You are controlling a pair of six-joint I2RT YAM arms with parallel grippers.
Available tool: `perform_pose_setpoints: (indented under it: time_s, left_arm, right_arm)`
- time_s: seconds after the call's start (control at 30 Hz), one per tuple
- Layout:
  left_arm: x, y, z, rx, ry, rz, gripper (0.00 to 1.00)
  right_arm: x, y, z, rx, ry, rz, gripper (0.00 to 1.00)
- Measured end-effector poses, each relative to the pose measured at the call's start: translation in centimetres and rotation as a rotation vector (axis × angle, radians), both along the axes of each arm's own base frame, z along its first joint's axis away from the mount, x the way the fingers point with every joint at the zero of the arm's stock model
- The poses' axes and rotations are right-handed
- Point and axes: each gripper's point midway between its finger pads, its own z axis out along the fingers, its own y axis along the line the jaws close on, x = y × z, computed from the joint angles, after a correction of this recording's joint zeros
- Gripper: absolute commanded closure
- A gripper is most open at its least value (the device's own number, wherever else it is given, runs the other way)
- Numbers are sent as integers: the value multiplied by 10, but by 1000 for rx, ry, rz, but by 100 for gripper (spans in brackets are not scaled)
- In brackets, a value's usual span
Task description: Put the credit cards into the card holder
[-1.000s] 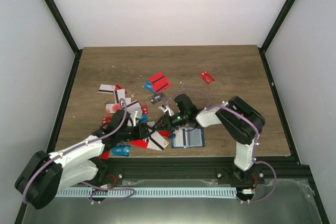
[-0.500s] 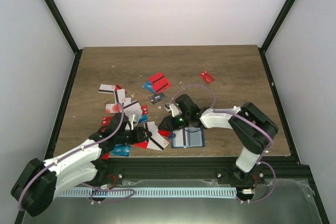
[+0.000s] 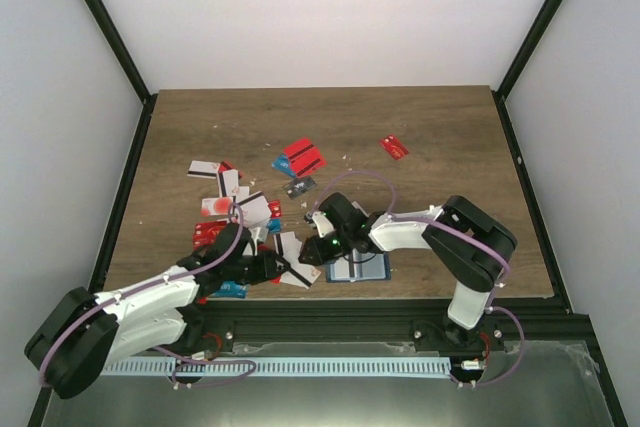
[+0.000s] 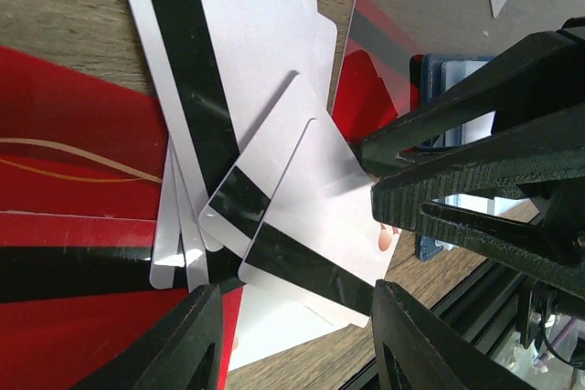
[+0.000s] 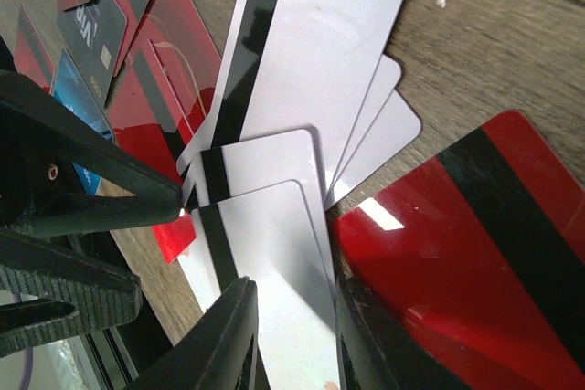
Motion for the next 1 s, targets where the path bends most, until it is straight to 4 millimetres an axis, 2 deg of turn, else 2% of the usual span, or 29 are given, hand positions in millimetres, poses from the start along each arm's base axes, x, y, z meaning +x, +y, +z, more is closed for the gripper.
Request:
perform_pose_setpoints:
  time_s: [0.13, 0.73, 1.0]
  left_arm:
    - [-1, -1, 0, 3, -4, -1, 50]
    - [3, -10, -1, -27, -4, 17, 51]
    - [1, -9, 1, -56, 6, 39, 51]
  right_arm:
    - [-1, 1, -1, 0, 1, 3, 75]
    - [0, 2, -5, 1, 0, 3, 98]
    - [0, 1, -7, 1, 6, 1, 99]
